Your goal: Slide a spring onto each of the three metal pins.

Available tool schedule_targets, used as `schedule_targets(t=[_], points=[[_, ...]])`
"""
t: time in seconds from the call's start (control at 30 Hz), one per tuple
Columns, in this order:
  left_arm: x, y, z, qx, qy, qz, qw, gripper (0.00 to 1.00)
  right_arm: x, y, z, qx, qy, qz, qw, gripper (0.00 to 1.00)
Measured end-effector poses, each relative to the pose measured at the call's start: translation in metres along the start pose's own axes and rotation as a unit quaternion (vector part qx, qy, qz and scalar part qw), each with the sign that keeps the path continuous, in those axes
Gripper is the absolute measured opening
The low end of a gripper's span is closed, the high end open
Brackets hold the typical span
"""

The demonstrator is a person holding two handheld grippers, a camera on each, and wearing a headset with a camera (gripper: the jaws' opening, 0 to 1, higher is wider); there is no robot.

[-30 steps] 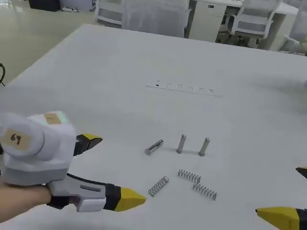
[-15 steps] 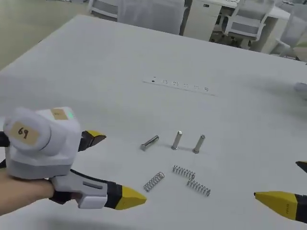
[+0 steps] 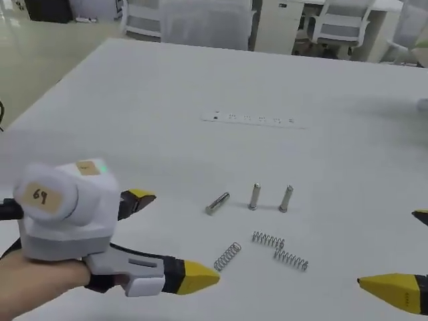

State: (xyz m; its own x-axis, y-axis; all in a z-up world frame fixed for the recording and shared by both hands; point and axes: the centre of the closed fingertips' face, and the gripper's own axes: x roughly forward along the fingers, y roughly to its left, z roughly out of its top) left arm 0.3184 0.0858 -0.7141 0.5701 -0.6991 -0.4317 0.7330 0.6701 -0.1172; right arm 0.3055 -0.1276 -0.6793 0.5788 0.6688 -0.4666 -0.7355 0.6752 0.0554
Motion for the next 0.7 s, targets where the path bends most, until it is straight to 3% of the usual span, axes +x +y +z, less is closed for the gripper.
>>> schedule_targets(t=[0.13,0.4,0.7], points=[[0.001,-0.003,-0.001,0.004,0.005,0.0,1.0,0.97,0.0,0.001,-0.001,0.003,-0.004,0.005,1.0,1.0],[-0.001,0.001,0.0,-0.001,0.004,0.01,0.9999,0.97,-0.004,-0.006,-0.008,0.004,-0.003,0.002,1.0,1.0],[-0.01,0.009,0.005,0.002,0.004,0.015,0.9999,0.97,0.003,-0.012,-0.015,0.006,0.003,0.002,1.0,1.0]])
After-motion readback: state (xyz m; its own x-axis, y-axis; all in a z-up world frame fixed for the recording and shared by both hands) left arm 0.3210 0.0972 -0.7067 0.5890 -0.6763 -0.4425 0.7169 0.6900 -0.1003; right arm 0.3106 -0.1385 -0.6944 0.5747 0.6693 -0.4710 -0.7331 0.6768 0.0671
